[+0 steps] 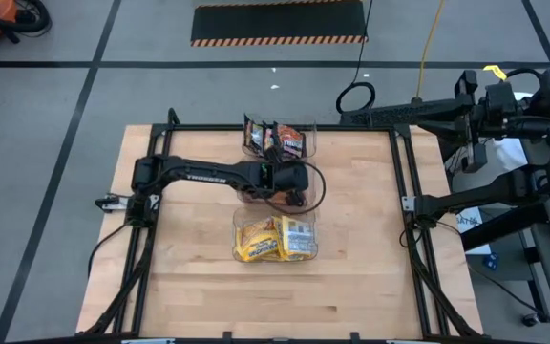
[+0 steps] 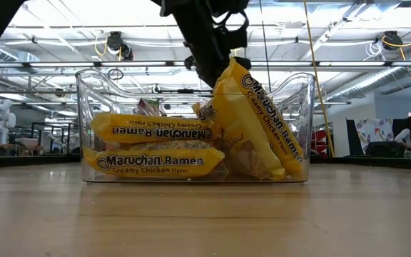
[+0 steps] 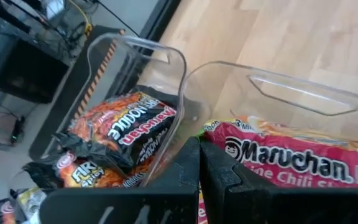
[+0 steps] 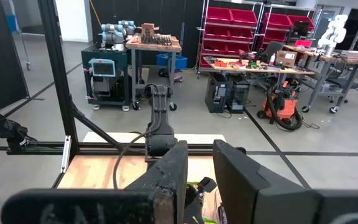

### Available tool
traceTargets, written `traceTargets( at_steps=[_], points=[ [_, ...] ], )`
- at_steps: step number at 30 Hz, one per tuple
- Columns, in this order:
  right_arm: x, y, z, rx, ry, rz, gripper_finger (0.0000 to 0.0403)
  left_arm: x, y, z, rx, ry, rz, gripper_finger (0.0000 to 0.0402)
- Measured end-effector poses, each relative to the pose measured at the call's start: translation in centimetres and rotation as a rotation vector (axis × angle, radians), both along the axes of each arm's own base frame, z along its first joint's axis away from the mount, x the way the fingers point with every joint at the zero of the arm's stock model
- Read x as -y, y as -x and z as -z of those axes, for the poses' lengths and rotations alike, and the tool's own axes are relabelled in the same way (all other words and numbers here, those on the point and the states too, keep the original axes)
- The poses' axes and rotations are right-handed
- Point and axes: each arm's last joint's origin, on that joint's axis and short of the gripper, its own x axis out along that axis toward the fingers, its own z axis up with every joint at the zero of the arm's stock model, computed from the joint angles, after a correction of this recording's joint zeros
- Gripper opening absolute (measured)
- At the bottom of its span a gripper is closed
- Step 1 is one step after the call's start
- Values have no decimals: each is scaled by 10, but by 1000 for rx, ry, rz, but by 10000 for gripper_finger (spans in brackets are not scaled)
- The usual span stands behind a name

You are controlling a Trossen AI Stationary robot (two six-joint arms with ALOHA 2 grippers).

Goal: Sort Maruchan noodles
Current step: Put the green noodle pack into the center transparent bin

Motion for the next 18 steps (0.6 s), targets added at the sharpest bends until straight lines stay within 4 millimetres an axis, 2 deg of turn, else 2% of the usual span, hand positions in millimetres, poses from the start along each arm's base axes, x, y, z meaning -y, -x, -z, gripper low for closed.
traceTargets(
  at_steps=[4, 9, 18],
  points=[
    [0, 0, 0, -1, 12, -2, 70, -7, 1, 1, 19, 38, -24, 5],
    [0, 0, 0, -1, 12, -2, 70, -8, 1, 1, 31, 53, -34, 23],
    [0, 0, 0, -1, 12, -2, 70, -8, 1, 1, 43, 63, -46, 27]
  ],
)
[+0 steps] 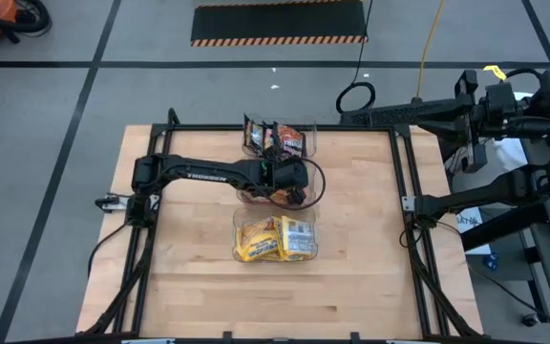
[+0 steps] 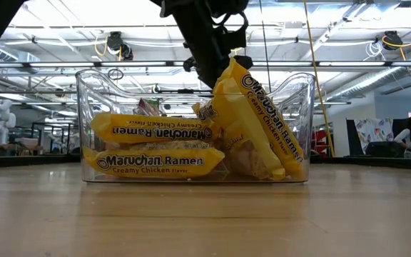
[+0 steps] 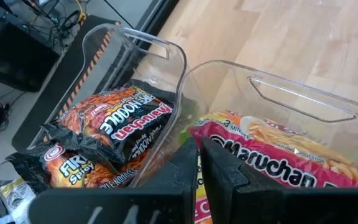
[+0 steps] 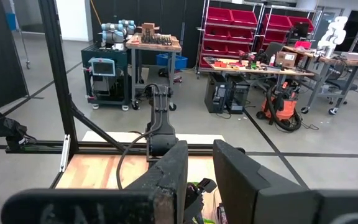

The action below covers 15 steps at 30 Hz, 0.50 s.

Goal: Sort Maruchan noodles
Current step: Put the green noodle pack into the center transparent bin, then return to Home Position

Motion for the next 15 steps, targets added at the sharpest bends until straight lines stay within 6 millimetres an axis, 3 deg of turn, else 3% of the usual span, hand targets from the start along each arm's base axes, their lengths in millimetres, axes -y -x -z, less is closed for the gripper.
traceTargets(
  at_steps=[7, 15],
  points=[
    [0, 0, 0, 0, 0, 0, 70, 2, 1, -5, -13, -22, 30, 28],
    [0, 2, 0, 5, 1, 1, 70, 4, 22, -53, 57, -69, 56, 28]
  ],
)
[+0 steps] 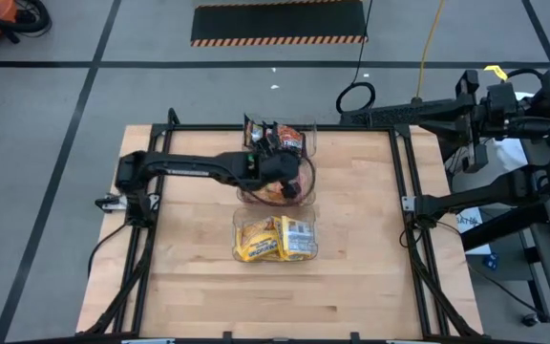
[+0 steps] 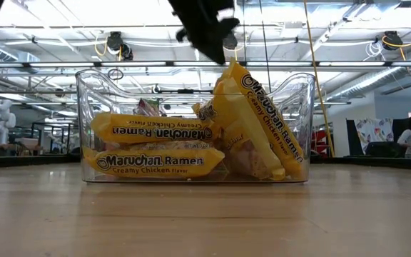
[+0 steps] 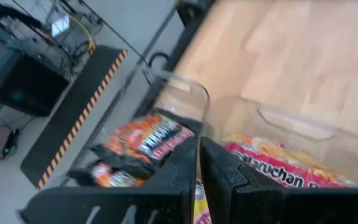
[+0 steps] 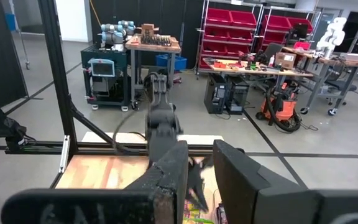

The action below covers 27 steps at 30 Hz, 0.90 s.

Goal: Sort Maruchan noodles
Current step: Return to Home Position

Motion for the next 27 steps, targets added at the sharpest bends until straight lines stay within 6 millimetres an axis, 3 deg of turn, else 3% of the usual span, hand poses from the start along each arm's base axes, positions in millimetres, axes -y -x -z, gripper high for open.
traceTargets(
  at_steps=[5, 13, 18, 27],
  points=[
    [-2, 13, -1, 26, 4, 0, 70, 4, 29, -48, 125, 7, -7, 28],
    [-8, 47, 12, -45, -12, 0, 70, 22, 100, -109, 212, 61, -7, 28],
    [-10, 58, 26, -121, -47, -3, 70, 38, 137, -125, 205, 114, 0, 28],
    [-16, 68, 53, -170, -55, -135, 70, 80, 179, -132, 134, 136, 129, 28]
  ],
)
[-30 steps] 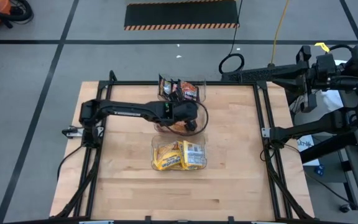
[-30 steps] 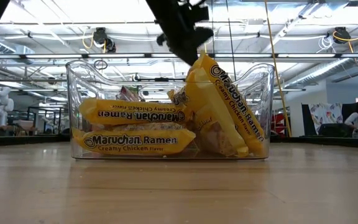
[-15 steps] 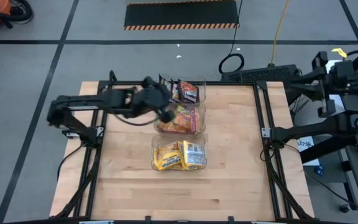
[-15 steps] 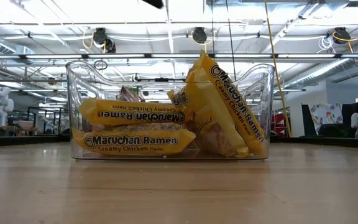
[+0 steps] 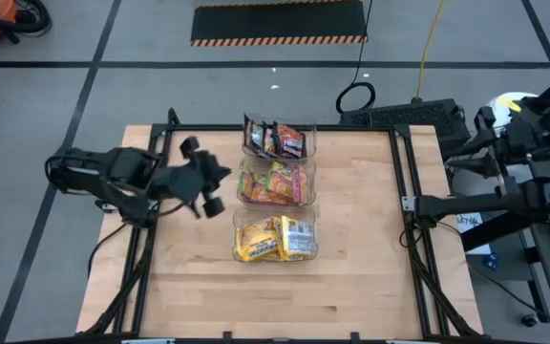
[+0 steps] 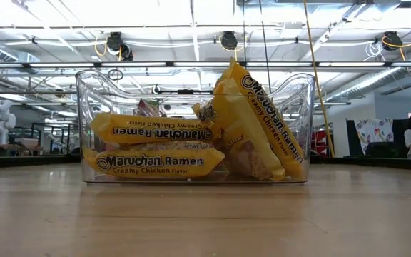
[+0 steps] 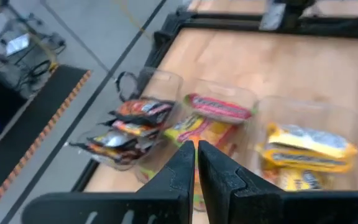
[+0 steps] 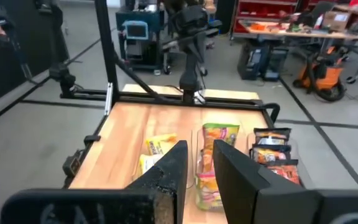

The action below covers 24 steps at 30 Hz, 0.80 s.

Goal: Sort Maruchan noodles
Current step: Return to Home Position

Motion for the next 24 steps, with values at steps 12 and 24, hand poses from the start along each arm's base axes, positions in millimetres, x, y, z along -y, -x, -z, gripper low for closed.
traceTargets(
  at_steps=[12, 24],
  points=[
    [-4, 20, 39, 131, 21, 24, 70, 44, 56, -2, 47, -28, -22, 28],
    [0, -9, 73, 15, -11, -17, 70, 74, 98, 32, 148, -34, -2, 28]
  ],
)
